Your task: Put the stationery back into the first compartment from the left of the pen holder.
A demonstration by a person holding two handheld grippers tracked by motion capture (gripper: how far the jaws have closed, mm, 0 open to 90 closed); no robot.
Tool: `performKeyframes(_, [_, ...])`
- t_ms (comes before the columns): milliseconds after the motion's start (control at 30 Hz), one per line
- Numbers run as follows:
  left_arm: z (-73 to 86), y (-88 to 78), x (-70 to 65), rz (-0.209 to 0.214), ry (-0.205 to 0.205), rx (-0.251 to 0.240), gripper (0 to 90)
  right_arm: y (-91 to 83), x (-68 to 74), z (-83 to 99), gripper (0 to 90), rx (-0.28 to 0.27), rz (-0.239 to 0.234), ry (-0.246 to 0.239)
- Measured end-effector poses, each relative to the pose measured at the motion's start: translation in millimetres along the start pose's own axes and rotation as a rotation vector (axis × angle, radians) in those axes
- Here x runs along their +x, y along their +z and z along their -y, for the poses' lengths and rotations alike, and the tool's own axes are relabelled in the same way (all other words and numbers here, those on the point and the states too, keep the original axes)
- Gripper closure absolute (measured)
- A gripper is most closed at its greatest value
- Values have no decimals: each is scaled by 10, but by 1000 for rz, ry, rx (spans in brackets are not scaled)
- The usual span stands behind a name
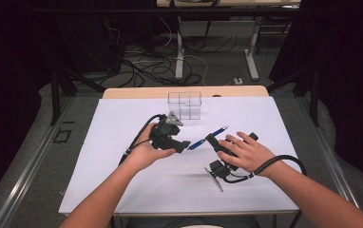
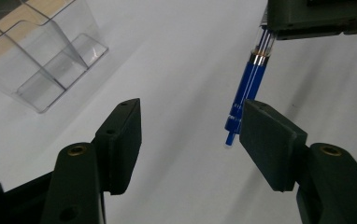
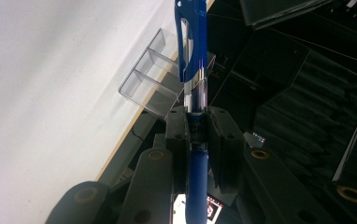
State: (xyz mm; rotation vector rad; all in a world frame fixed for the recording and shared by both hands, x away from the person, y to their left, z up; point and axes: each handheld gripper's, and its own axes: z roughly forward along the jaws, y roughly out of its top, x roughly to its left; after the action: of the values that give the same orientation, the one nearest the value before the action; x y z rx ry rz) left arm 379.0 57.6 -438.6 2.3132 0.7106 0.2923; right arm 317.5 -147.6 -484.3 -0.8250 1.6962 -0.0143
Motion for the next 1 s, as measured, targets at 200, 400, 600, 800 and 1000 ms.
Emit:
performKeyframes(200, [-90,72,-56,34,23,52,447,6,7,-12,798,-1,-3,-3])
performKeyframes(400, [-151,141,-119,58,53,86,498,22,11,-29,798,-15,1,-5])
performKeyframes(600, [-192,188,-177,56,87,120,579,37,18,-46,798,-30,7,-8])
performKeyframes(800, [-237,242,-222,70,103,157,651,42,25,-65,798,-32,8,0])
performKeyframes(1000, [-273,303,-259,73,117,188,693,33,26,-105,798,-21,-1,-5])
